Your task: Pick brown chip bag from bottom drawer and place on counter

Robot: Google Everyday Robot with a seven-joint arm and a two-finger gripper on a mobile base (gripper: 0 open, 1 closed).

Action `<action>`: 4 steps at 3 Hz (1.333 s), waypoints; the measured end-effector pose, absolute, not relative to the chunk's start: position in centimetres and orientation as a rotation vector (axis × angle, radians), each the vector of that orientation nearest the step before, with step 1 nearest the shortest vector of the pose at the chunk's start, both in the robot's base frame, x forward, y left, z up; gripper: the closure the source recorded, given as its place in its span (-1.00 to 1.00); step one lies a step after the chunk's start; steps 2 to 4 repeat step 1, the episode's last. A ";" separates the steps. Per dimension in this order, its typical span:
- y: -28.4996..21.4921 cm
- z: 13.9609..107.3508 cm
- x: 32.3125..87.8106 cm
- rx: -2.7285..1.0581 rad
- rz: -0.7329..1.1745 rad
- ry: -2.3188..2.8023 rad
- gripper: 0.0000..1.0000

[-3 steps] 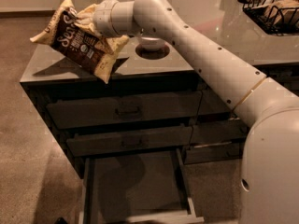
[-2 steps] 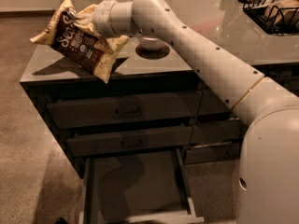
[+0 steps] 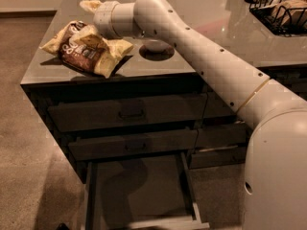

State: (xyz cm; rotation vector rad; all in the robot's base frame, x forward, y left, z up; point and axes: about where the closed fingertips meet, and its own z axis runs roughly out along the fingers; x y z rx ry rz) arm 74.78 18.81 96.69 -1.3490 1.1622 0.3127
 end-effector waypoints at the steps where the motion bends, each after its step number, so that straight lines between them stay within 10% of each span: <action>1: 18.9 96.6 74.7 -1.350 0.314 1.162 -1.00; 4: 18.9 96.6 74.7 -1.350 0.314 1.162 -1.00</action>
Offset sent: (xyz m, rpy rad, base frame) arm 0.0000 0.0000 0.0000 0.0000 0.0000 0.0000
